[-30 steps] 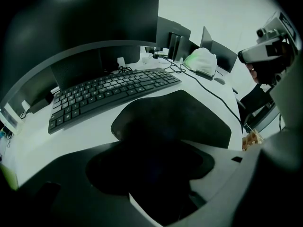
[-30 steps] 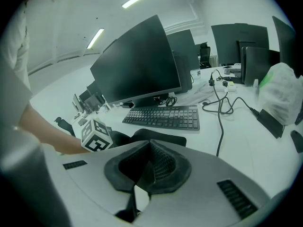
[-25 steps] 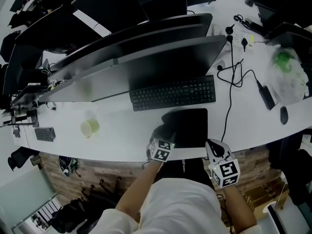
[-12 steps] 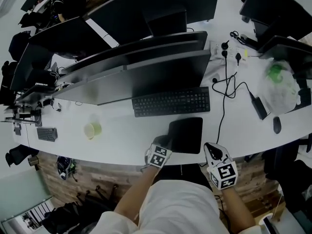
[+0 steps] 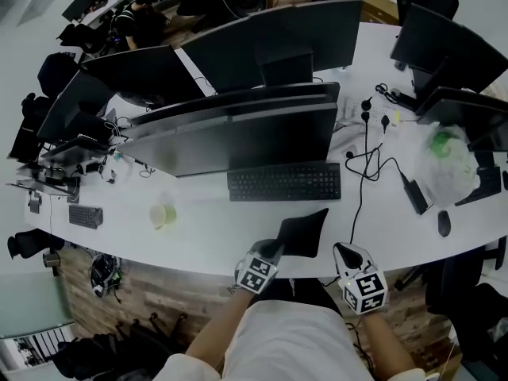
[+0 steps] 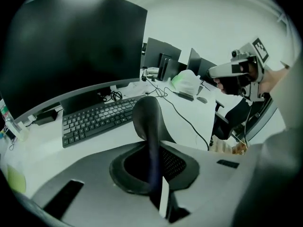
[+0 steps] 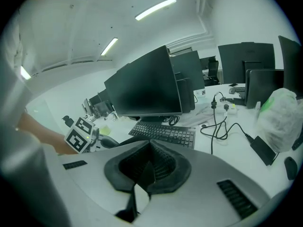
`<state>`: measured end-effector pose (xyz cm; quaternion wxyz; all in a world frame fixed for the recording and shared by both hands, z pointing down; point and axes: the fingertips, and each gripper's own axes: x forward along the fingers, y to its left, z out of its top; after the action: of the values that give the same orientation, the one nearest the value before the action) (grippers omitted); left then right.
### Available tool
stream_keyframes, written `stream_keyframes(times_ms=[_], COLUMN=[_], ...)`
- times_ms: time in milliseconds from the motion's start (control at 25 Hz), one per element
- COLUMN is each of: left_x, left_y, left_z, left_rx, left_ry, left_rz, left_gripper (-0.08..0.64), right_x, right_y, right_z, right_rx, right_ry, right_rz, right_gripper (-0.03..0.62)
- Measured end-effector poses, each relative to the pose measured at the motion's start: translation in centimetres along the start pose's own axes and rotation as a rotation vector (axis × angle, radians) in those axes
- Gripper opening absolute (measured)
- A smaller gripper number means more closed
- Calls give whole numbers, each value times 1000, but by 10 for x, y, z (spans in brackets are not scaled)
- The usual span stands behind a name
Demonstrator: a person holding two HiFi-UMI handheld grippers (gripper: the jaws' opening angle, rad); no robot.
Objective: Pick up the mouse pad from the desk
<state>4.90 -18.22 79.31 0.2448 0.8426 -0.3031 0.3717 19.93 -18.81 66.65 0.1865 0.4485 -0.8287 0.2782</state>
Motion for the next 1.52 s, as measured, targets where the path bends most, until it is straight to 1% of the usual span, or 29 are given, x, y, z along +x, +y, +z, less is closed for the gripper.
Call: stream_keyframes(times_ms=[120,280,440,640,760,1200,1360,1520], left_x=[-20,-56,-95,-159,-195,-301,-330,-350], left_y=[-7,-16,-17,-13,-13,-16,-19,-23], left_z=[5,5,9,12,7,1,-2,0], left_rx=[16,34,48,28,6,25,23,33], left_ry=[-37,-87,-162,-273,-312,-489,-537,-565], left_rz=[2,6,11,14,2,14,20,25], left_gripper=[44,44,44,44,44,44,44,44], right_x=[-6,-20,-31,-50,-63,-110,-127,-145], right_y=[7,29,53,93,120,204,221,230], right_z=[7,20,32,38,43,55,56,62], right_rx=[-20,-33,-63,-97,-118,-196,-206,-219], right_ry=[-19,-55,-100,-150,-180,-275,-299,-317], right_rz=[-4,-10,-27,-53,-63,-67,-78,-98], right_gripper=[11,11,11,11,11,11,11,11])
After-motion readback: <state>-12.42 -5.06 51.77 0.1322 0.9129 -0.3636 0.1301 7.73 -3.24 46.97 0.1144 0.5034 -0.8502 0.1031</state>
